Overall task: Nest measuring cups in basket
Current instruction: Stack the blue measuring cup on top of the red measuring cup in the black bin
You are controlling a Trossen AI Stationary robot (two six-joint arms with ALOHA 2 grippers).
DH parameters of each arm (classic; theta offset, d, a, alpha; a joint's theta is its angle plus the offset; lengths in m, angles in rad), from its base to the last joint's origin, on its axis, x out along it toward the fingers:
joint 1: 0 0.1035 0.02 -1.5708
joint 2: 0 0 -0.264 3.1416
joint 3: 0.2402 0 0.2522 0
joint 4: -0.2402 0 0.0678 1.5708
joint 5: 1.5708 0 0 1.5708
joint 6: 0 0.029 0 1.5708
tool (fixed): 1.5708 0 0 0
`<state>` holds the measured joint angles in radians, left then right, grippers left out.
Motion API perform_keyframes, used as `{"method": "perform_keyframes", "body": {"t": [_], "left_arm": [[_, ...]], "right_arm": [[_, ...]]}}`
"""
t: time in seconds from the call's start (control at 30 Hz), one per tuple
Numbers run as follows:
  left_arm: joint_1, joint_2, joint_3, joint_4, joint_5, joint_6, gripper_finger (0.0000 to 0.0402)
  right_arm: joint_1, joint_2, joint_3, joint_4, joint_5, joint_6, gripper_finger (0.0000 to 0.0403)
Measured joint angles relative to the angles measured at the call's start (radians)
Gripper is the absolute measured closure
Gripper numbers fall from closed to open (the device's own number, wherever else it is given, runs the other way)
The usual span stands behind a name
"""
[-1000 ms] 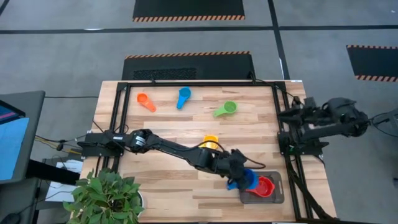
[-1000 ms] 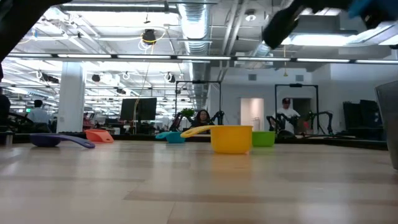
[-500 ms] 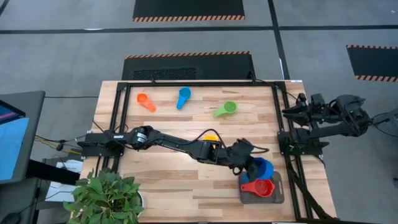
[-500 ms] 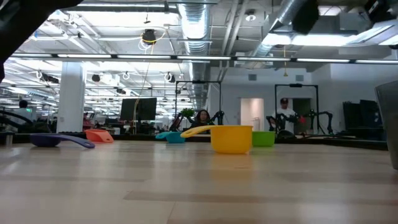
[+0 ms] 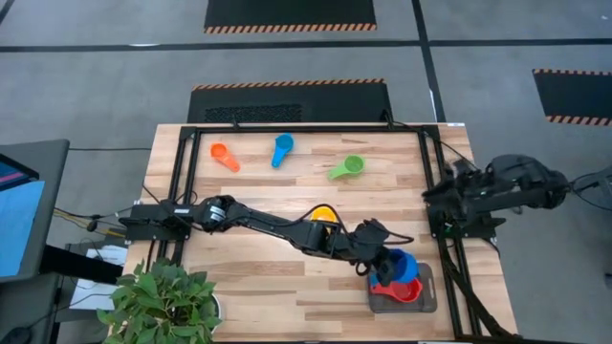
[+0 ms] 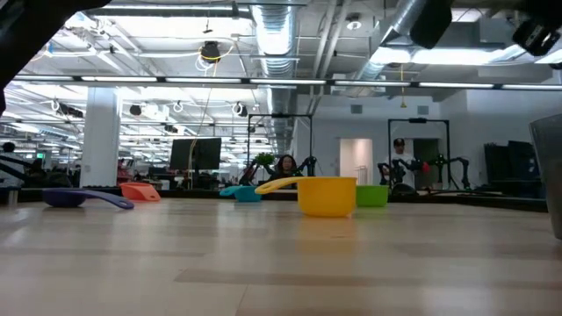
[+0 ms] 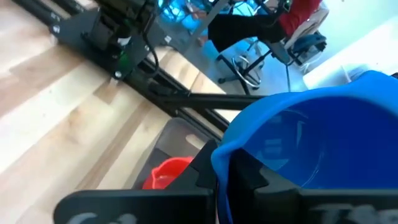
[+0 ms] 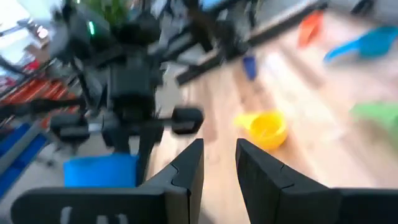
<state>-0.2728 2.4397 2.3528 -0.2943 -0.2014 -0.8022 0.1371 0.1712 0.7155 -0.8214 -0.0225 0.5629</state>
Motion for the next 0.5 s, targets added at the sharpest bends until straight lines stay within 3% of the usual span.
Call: {"method": "perform_keyframes", "body": {"t": [0.33, 0.5], "left_arm": [[-0.017, 0.04, 0.0, 0.064, -0.013, 0.125, 0.0401], [-0.028, 0.083, 0.0, 0.135, 0.013, 0.089, 0.0401]], "right_arm": [[0.0, 0.138, -0.05, 0.032, -0.041, 0.0, 0.0285], [0.0, 0.149, -0.049, 0.073, -0.041, -0.019, 0.0285]]}}
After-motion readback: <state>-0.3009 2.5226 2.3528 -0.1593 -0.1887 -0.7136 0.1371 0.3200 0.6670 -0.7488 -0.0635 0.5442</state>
